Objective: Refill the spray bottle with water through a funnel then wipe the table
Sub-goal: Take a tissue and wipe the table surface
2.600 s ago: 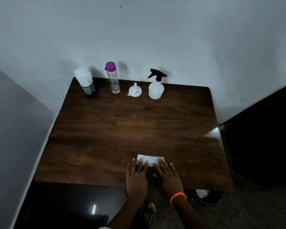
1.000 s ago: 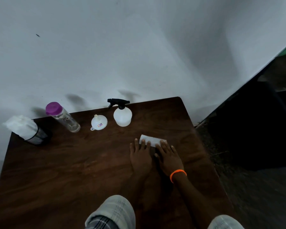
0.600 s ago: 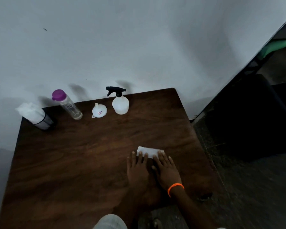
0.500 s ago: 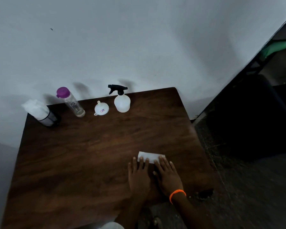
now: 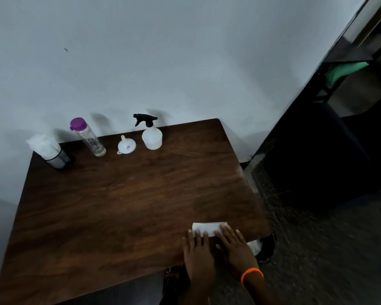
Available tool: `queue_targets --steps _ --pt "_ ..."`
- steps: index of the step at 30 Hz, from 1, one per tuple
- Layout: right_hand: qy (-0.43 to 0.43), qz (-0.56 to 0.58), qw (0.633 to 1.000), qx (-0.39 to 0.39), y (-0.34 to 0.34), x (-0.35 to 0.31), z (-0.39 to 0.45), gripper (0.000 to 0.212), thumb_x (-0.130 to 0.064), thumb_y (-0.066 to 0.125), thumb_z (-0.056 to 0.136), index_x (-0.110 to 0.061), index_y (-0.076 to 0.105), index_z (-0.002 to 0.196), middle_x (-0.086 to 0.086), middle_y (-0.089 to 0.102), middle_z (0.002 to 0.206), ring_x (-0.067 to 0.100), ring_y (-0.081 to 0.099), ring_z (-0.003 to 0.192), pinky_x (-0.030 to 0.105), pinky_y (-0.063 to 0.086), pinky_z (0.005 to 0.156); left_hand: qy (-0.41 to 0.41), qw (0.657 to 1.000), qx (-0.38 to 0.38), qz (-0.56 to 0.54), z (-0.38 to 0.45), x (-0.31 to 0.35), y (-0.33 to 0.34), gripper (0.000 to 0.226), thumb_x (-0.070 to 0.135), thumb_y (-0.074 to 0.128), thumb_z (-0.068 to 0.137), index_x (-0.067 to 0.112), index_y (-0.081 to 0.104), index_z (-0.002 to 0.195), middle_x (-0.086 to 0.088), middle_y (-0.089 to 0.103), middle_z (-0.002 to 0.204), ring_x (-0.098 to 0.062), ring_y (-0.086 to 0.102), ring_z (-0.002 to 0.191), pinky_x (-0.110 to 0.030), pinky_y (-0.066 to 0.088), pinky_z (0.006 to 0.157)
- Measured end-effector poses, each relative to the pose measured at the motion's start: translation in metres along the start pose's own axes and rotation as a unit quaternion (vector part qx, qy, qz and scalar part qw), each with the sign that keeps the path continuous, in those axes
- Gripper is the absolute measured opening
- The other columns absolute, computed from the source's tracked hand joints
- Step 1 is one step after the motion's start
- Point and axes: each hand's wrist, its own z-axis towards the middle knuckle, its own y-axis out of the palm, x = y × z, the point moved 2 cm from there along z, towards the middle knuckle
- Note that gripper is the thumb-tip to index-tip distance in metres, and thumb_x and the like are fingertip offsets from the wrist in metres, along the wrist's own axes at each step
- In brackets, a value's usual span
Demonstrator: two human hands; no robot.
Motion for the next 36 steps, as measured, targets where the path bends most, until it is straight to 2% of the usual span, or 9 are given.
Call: queue_targets --steps 3,5,10,16,20,24,29,34,36 --pt "0.011 -0.009 1.000 -0.013 -0.001 0.017 0.017 0.051 -0.050 0.036 0.097 -0.029 0.061 0.136 0.003 0.059 0.145 0.014 0.037 0.139 0.031 0.003 0.119 0.004 1.000 -0.016 0.002 0.010 0.011 -0.017 0.063 0.044 0.032 0.101 0.024 0.015 0.159 -0.006 0.008 0.166 -0.034 -0.004 0.153 -0.054 -0.006 0.118" --pt "0.020 -0.011 1.000 -0.014 -0.010 0.019 0.030 0.052 -0.052 0.032 0.099 -0.029 0.064 0.133 0.003 0.062 0.141 0.015 0.041 0.137 0.029 -0.001 0.120 0.006 1.000 -0.019 0.002 0.020 0.016 -0.031 0.065 0.045 0.028 0.103 0.024 0.005 0.160 -0.005 -0.001 0.167 -0.034 -0.010 0.153 -0.054 -0.007 0.120" --pt "0.026 -0.007 1.000 0.015 -0.045 0.012 0.062 0.052 -0.049 0.037 0.093 -0.027 0.067 0.130 0.004 0.063 0.140 0.018 0.060 0.129 0.032 0.016 0.114 0.010 1.000 -0.005 -0.004 0.055 0.019 -0.065 0.066 0.047 0.028 0.102 0.026 0.002 0.159 -0.004 -0.002 0.168 -0.034 -0.009 0.153 -0.055 -0.002 0.123" --pt "-0.010 0.016 0.998 0.065 -0.088 0.008 0.130 0.086 -0.061 -0.002 0.086 -0.024 0.029 0.157 0.000 0.013 0.168 0.014 0.006 0.156 0.030 -0.006 0.122 0.002 1.000 0.010 -0.001 0.117 0.011 -0.098 0.067 0.052 0.025 0.101 0.028 0.003 0.159 -0.001 -0.001 0.168 -0.033 -0.009 0.153 -0.055 -0.004 0.122" --pt "-0.024 0.011 0.998 0.059 -0.116 0.001 0.176 0.088 -0.062 -0.006 0.085 -0.025 0.024 0.159 0.000 0.009 0.169 0.013 0.001 0.156 0.035 -0.002 0.124 -0.011 1.000 0.013 -0.003 0.159 0.000 -0.125 0.071 0.057 0.027 0.099 0.029 0.002 0.159 -0.001 -0.002 0.168 -0.033 -0.011 0.153 -0.056 -0.005 0.122" --pt "-0.038 0.012 0.997 0.065 -0.141 -0.012 0.231 0.063 -0.052 0.017 0.104 -0.023 0.022 0.159 0.003 0.007 0.170 0.015 -0.001 0.157 0.037 -0.001 0.126 -0.020 0.999 0.021 -0.017 0.207 -0.016 -0.161 0.072 0.056 0.029 0.098 0.029 0.003 0.159 -0.002 -0.002 0.168 -0.034 -0.010 0.153 -0.055 -0.004 0.122" --pt "-0.068 0.022 0.992 0.103 -0.168 -0.027 0.296 0.085 -0.060 -0.001 0.087 -0.022 0.032 0.156 0.004 0.016 0.169 0.016 0.006 0.157 0.040 0.004 0.126 -0.035 0.997 0.067 -0.032 0.257 -0.036 -0.196 0.064 0.050 0.026 0.100 0.029 0.011 0.159 -0.003 0.005 0.168 -0.033 -0.005 0.154 -0.054 -0.001 0.123" --pt "-0.080 0.031 0.990 0.116 -0.193 -0.030 0.347 0.080 -0.059 0.004 0.090 -0.023 0.040 0.152 0.003 0.022 0.167 0.015 0.009 0.156 0.041 0.007 0.126 -0.035 0.993 0.103 -0.035 0.304 -0.047 -0.220 0.061 0.047 0.026 0.101 0.029 0.014 0.159 -0.004 0.009 0.167 -0.032 -0.004 0.154 -0.052 0.002 0.123" --pt "-0.077 0.039 0.988 0.125 -0.202 -0.024 0.360 0.066 -0.055 0.016 0.099 -0.023 0.044 0.149 0.002 0.025 0.167 0.014 0.011 0.156 0.042 0.009 0.125 -0.022 0.992 0.117 -0.030 0.320 -0.046 -0.226 0.059 0.044 0.028 0.102 0.031 0.018 0.158 -0.003 0.013 0.167 -0.032 -0.003 0.154 -0.052 0.005 0.123"
